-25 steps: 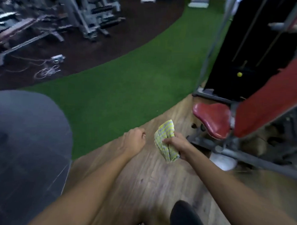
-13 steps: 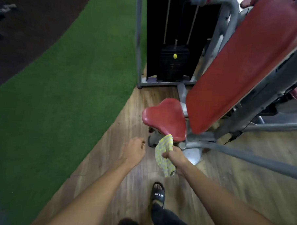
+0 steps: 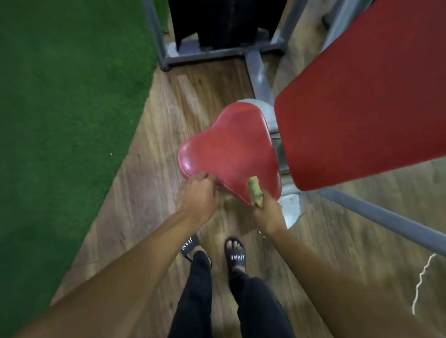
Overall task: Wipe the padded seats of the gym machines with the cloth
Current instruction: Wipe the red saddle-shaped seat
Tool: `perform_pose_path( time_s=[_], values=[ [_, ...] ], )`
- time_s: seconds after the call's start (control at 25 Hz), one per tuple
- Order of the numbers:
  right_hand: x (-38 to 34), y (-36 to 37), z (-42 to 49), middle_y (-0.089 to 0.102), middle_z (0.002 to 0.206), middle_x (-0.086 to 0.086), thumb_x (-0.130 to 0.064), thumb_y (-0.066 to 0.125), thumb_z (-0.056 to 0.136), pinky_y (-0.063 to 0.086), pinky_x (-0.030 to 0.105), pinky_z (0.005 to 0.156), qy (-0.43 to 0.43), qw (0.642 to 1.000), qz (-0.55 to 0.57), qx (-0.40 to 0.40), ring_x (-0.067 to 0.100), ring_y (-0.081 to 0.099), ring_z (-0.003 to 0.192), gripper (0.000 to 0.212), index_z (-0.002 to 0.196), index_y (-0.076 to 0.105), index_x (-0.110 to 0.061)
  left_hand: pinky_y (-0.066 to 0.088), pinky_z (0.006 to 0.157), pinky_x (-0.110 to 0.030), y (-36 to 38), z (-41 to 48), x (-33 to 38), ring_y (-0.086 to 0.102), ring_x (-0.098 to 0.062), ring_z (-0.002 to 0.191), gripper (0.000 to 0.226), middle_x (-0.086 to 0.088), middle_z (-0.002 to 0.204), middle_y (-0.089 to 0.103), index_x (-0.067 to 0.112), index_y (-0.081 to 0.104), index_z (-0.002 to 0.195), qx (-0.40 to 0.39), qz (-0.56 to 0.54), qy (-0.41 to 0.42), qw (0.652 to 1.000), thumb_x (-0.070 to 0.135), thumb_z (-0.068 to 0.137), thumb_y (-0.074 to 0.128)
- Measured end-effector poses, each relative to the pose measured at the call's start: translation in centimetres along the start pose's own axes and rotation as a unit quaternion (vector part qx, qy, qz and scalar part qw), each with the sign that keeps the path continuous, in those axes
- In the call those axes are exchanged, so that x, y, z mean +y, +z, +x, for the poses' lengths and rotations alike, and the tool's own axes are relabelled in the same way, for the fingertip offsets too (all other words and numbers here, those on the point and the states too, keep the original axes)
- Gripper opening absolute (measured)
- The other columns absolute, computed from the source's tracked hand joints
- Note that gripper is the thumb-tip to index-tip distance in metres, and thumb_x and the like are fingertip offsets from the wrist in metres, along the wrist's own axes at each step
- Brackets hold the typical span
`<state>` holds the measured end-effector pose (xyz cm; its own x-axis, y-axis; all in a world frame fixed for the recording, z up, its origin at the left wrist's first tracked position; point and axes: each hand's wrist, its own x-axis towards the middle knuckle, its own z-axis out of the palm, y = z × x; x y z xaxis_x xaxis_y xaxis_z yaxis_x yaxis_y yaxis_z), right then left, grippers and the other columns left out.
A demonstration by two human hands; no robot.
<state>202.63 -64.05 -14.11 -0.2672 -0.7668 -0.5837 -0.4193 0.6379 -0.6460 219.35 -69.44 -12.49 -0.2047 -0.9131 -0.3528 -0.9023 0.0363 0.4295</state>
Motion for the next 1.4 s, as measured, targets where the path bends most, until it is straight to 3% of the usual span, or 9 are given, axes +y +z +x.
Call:
perform_pose_path(
  time_s=[0.08, 0.16, 0.28, 0.36, 0.44, 0.52, 0.6, 1.12, 1.4],
  values=[
    [1.2, 0.6, 2.8, 0.070, 0.110, 0.008, -0.038, 0.048, 0.099, 0.048, 0.014, 0.073, -0.003, 1.000, 0.018, 0.007, 0.026, 0.065, 0.106, 0.027, 0.119, 0.063, -0.028, 0.046, 0.093, -0.043, 2.6, 2.7, -0.7, 0.054, -0.029, 0.111, 0.034, -0.007, 0.117, 0.060, 0.016, 0.063, 0.118, 0.006, 0.009, 0.007, 1.000, 0.011, 0.088, 0.050],
    [2.7, 1.0, 5.2, 0.068, 0.109, 0.013, -0.033, 0.049, 0.098, 0.052, 0.015, 0.076, -0.053, 0.994, -0.091, 0.015, 0.024, 0.064, 0.105, 0.028, 0.122, 0.064, -0.032, 0.036, 0.103, -0.044, 4.7, 5.3, -1.3, 0.048, -0.030, 0.119, 0.035, -0.009, 0.127, 0.054, 0.016, 0.058, 0.124, 0.034, 0.035, 0.007, 0.999, 0.013, 0.090, 0.049],
    [5.5, 1.5, 8.5, 0.038, 0.155, 0.006, 0.010, 0.040, 0.082, 0.031, 0.031, 0.114, -0.198, 0.957, -0.210, -0.011, 0.021, 0.028, 0.146, 0.073, 0.145, 0.043, -0.026, 0.015, 0.117, -0.050, 7.2, 9.2, -2.4, 0.030, -0.031, 0.141, 0.044, -0.012, 0.151, 0.036, 0.016, 0.043, 0.141, 0.087, 0.094, -0.019, 0.992, 0.026, 0.098, 0.042],
    [7.8, 2.1, 10.3, 0.029, 0.158, 0.012, -0.001, 0.047, 0.085, 0.023, 0.046, 0.119, -0.310, 0.896, -0.317, -0.002, 0.031, 0.019, 0.148, 0.066, 0.149, 0.038, -0.019, 0.007, 0.119, -0.051, 8.3, 11.2, -3.3, 0.021, -0.029, 0.147, 0.050, -0.009, 0.158, 0.027, 0.018, 0.032, 0.149, 0.116, 0.121, -0.047, 0.985, 0.035, 0.102, 0.033],
    [9.8, 2.5, 10.9, 0.024, 0.159, 0.015, -0.036, 0.061, 0.091, 0.020, 0.049, 0.120, -0.360, 0.850, -0.384, -0.004, 0.033, 0.017, 0.149, 0.069, 0.151, 0.033, -0.017, 0.008, 0.118, -0.053, 9.3, 12.0, -4.1, 0.020, -0.027, 0.148, 0.052, -0.007, 0.158, 0.027, 0.019, 0.028, 0.151, 0.145, 0.154, -0.056, 0.976, 0.040, 0.103, 0.027],
    [10.8, 2.3, 11.2, 0.024, 0.159, 0.014, -0.058, 0.050, 0.094, 0.020, 0.049, 0.120, -0.390, 0.829, -0.401, 0.007, 0.032, 0.018, 0.149, 0.072, 0.151, 0.031, -0.019, 0.008, 0.119, -0.053, 10.2, 11.9, -4.5, 0.018, -0.026, 0.149, 0.053, -0.006, 0.159, 0.025, 0.019, 0.024, 0.152, 0.160, 0.182, -0.057, 0.969, 0.041, 0.104, 0.021],
    [10.8, 2.2, 12.1, 0.026, 0.159, 0.010, -0.056, 0.036, 0.100, 0.023, 0.050, 0.118, -0.409, 0.817, -0.404, 0.029, 0.029, 0.021, 0.149, 0.061, 0.152, 0.030, -0.024, 0.007, 0.120, -0.053, 10.7, 11.7, -4.4, 0.014, -0.025, 0.150, 0.054, -0.005, 0.160, 0.022, 0.020, 0.021, 0.153, 0.166, 0.188, -0.064, 0.966, 0.041, 0.104, 0.018],
    [2.7, 2.4, 23.4, 0.020, 0.162, 0.006, -0.049, 0.023, 0.101, 0.016, 0.051, 0.117, -0.267, 0.884, -0.369, 0.110, 0.029, 0.017, 0.149, 0.058, 0.154, 0.020, -0.027, 0.009, 0.121, -0.051, 10.5, 12.0, -4.2, 0.013, -0.024, 0.150, 0.053, -0.004, 0.161, 0.021, 0.020, 0.020, 0.153, 0.175, 0.215, -0.068, 0.958, 0.040, 0.104, 0.020],
    [-2.0, 3.3, 29.4, 0.025, 0.161, 0.002, -0.049, 0.027, 0.098, 0.019, 0.049, 0.116, -0.258, 0.886, -0.364, 0.125, 0.027, 0.020, 0.149, 0.057, 0.152, 0.027, -0.031, 0.009, 0.121, -0.052, 9.8, 13.1, -4.9, 0.015, -0.024, 0.150, 0.053, -0.004, 0.160, 0.022, 0.021, 0.022, 0.153, 0.170, 0.207, -0.080, 0.960, 0.039, 0.103, 0.020]
  ],
)
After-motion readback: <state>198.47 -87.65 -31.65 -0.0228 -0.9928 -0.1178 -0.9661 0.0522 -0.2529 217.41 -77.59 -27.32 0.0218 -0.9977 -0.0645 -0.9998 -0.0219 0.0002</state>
